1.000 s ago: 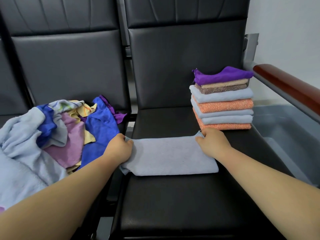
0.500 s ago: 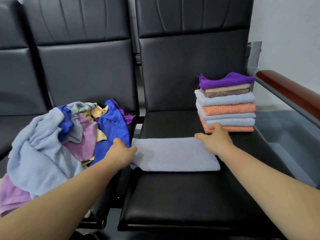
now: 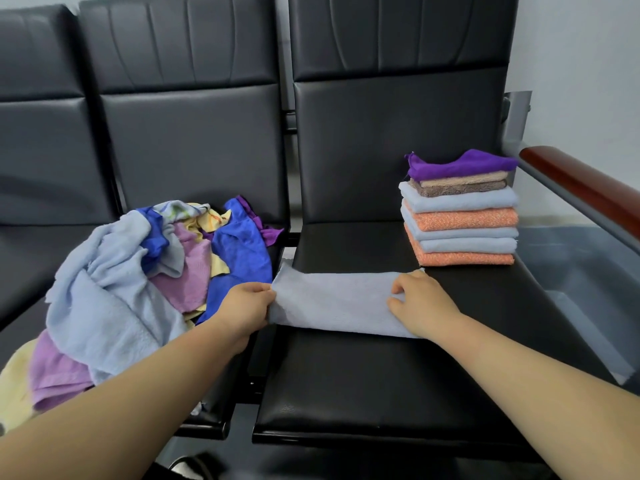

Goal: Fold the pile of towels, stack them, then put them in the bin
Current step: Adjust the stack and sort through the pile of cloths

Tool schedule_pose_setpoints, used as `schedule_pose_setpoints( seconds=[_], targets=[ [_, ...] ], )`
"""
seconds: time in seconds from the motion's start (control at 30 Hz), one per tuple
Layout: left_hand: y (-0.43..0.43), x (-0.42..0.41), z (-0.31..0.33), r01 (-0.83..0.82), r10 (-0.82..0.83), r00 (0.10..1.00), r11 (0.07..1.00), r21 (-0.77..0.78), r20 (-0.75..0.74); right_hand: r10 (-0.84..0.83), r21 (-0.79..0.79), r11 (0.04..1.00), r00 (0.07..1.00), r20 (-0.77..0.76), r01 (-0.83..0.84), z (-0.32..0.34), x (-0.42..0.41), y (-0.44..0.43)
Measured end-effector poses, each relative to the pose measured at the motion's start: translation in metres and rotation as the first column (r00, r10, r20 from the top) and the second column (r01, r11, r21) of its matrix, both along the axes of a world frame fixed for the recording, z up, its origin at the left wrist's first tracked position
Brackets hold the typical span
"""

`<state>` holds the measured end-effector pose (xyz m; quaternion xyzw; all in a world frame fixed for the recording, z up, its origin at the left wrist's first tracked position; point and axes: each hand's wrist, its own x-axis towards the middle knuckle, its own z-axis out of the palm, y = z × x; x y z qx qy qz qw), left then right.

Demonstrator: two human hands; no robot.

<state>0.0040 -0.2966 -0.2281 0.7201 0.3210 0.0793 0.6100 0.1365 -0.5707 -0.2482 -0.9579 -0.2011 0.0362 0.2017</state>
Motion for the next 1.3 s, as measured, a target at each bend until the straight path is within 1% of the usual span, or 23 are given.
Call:
schedule_pose_setpoints(
  seconds=[0.07, 0.13, 0.2, 0.23, 0.37, 0.47, 0.53, 0.6, 0.67, 0.7, 0.77, 0.87, 0.93, 1.0, 1.03, 1.07, 1.13, 1.2, 1.3],
  targets=[
    [0.003, 0.001, -0.002, -0.017, 0.017, 1.000, 0.999, 0.046, -0.003, 0.008, -0.014, 1.000, 1.000, 0.011, -0.008, 0.000, -0.001, 0.001],
    [0.006, 0.000, -0.004, 0.003, 0.013, 0.998, 0.972, 0.235, -0.068, 0.009, -0.024, 1.000, 1.000, 0.005, -0.009, 0.000, -0.001, 0.000],
    [0.005, -0.001, -0.005, 0.092, -0.016, 0.985, 0.893, 0.441, -0.174, 0.009, -0.031, 0.999, 1.000, 0.002, -0.009, 0.000, 0.000, 0.000],
    [0.004, -0.001, -0.008, 0.135, -0.028, 0.977, 0.852, 0.505, -0.213, 0.011, -0.034, 0.999, 1.000, 0.004, -0.011, 0.000, 0.000, 0.000],
    [-0.002, -0.001, -0.007, 0.230, -0.045, 0.953, 0.748, 0.623, -0.298, 0.021, -0.058, 0.998, 1.000, -0.002, -0.021, 0.002, 0.001, 0.001],
    [-0.009, 0.003, 0.001, 0.280, -0.118, 0.955, 0.659, 0.698, -0.272, 0.040, -0.071, 0.997, 0.999, -0.030, -0.042, 0.006, 0.003, 0.001],
    [-0.020, 0.009, 0.005, 0.317, -0.210, 0.948, 0.610, 0.726, -0.238, 0.057, -0.072, 0.996, 0.997, -0.055, -0.061, 0.010, 0.005, 0.000],
    [-0.035, 0.016, 0.006, 0.413, -0.330, 0.907, 0.575, 0.706, -0.262, 0.064, -0.082, 0.994, 0.996, -0.068, -0.069, 0.013, 0.006, -0.002],
    [-0.050, 0.023, 0.003, 0.544, -0.420, 0.834, 0.511, 0.666, -0.359, 0.055, -0.079, 0.995, 0.997, -0.060, -0.060, 0.015, 0.006, -0.004],
    [-0.056, 0.028, 0.001, 0.597, -0.443, 0.795, 0.451, 0.663, -0.414, 0.044, -0.074, 0.996, 0.998, -0.053, -0.048, 0.017, 0.006, -0.006],
    [-0.064, 0.037, -0.001, 0.642, -0.443, 0.754, 0.343, 0.686, -0.484, 0.031, -0.085, 0.996, 0.999, -0.038, -0.034, 0.021, 0.005, -0.010],
    [-0.071, 0.053, -0.003, 0.666, -0.421, 0.734, 0.293, 0.686, -0.533, 0.035, -0.137, 0.990, 0.996, -0.079, -0.045, 0.029, 0.000, -0.014],
    [-0.073, 0.062, -0.006, 0.686, -0.418, 0.712, 0.239, 0.687, -0.565, 0.046, -0.142, 0.988, 0.991, -0.129, -0.065, 0.035, -0.007, -0.017],
    [-0.077, 0.071, -0.008, 0.716, -0.409, 0.680, 0.193, 0.671, -0.608, 0.097, -0.132, 0.984, 0.981, -0.171, -0.121, 0.039, -0.014, -0.021],
    [-0.079, 0.074, -0.008, 0.726, -0.398, 0.673, 0.192, 0.660, -0.624, 0.140, -0.122, 0.979, 0.971, -0.193, -0.165, 0.041, -0.018, -0.023],
    [-0.081, 0.076, -0.007, 0.723, -0.384, 0.680, 0.213, 0.657, -0.624, 0.180, -0.109, 0.972, 0.960, -0.212, -0.207, 0.040, -0.022, -0.024],
    [-0.084, 0.079, -0.005, 0.673, -0.359, 0.736, 0.308, 0.672, -0.574, 0.241, -0.078, 0.961, 0.943, -0.230, -0.264, 0.037, -0.026, -0.025],
    [-0.088, 0.079, -0.007, 0.617, -0.356, 0.784, 0.366, 0.697, -0.508, 0.257, -0.042, 0.961, 0.939, -0.229, -0.274, 0.034, -0.027, -0.029],
    [-0.087, 0.070, -0.008, 0.589, -0.420, 0.805, 0.483, 0.648, -0.418, 0.257, 0.003, 0.964, 0.934, -0.247, -0.265, 0.034, -0.027, -0.033]
  ],
)
